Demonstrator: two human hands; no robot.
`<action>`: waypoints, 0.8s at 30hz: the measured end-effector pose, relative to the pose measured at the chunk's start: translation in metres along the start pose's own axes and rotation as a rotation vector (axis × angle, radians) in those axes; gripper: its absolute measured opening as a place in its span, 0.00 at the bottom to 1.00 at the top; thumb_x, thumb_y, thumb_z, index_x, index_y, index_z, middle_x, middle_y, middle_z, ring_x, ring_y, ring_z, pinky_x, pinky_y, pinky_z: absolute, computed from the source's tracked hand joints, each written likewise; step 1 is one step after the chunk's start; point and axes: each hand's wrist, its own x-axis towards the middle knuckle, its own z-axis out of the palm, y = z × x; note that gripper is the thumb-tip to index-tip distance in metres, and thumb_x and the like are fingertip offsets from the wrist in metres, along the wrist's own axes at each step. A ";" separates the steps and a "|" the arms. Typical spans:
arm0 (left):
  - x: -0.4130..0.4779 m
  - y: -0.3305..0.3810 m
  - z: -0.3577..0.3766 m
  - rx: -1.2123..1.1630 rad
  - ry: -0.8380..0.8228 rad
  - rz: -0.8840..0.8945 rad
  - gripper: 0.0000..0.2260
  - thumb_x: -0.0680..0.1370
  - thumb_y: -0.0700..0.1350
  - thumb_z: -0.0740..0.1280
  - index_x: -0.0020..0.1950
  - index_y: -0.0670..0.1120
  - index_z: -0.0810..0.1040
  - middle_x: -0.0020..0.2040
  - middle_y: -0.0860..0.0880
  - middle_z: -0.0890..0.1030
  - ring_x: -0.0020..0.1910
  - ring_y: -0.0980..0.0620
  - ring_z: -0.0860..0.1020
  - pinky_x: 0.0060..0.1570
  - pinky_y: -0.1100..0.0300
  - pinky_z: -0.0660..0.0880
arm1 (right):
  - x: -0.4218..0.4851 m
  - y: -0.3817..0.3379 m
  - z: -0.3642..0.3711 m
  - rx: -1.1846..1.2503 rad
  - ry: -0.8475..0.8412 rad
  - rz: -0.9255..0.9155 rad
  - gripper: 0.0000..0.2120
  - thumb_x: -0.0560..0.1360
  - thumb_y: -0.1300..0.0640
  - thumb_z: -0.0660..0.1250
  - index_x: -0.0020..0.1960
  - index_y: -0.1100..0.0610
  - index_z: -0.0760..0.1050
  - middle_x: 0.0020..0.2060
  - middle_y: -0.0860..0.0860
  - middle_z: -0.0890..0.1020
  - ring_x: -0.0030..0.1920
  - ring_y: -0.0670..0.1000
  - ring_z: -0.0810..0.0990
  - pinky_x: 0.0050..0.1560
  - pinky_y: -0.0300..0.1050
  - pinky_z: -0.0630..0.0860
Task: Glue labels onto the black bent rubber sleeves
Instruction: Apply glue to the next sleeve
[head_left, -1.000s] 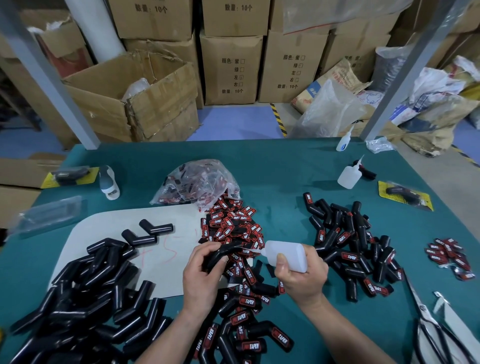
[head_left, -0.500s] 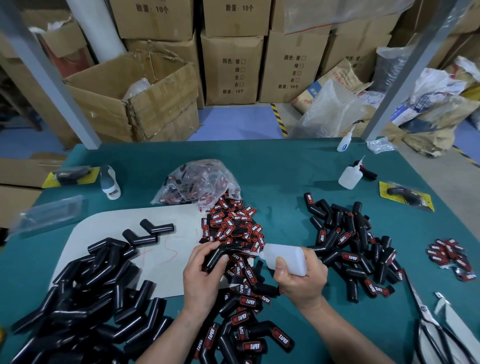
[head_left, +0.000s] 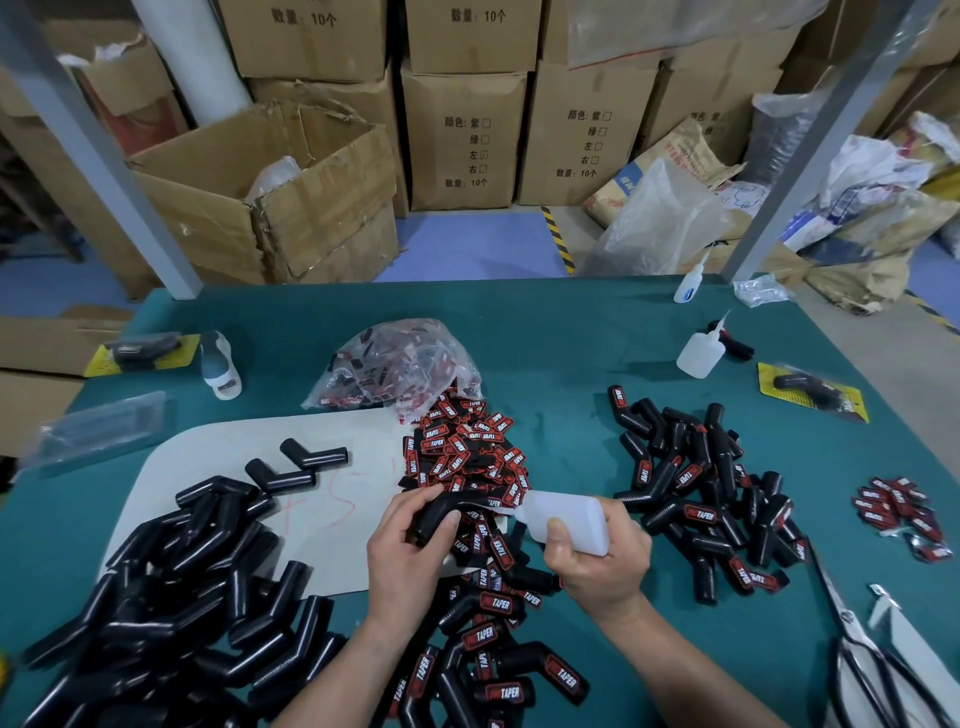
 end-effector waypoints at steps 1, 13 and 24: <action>0.000 0.000 0.000 0.002 -0.001 0.002 0.18 0.75 0.36 0.77 0.57 0.57 0.83 0.55 0.58 0.83 0.56 0.58 0.81 0.54 0.71 0.75 | 0.001 -0.001 0.000 -0.001 -0.001 -0.012 0.24 0.78 0.39 0.61 0.41 0.61 0.72 0.25 0.54 0.76 0.31 0.49 0.74 0.29 0.33 0.69; 0.001 0.004 0.001 -0.040 0.052 -0.051 0.17 0.76 0.36 0.76 0.56 0.57 0.83 0.55 0.60 0.83 0.57 0.58 0.81 0.58 0.69 0.75 | 0.004 0.006 -0.003 0.157 0.030 0.240 0.22 0.74 0.41 0.67 0.39 0.60 0.74 0.29 0.45 0.74 0.30 0.43 0.74 0.28 0.36 0.71; 0.000 0.002 0.000 -0.127 0.069 -0.100 0.19 0.75 0.35 0.76 0.54 0.60 0.84 0.56 0.52 0.85 0.57 0.55 0.82 0.60 0.67 0.76 | 0.004 0.043 0.010 0.243 -0.493 0.593 0.13 0.70 0.57 0.76 0.47 0.44 0.75 0.41 0.40 0.81 0.37 0.43 0.77 0.36 0.36 0.73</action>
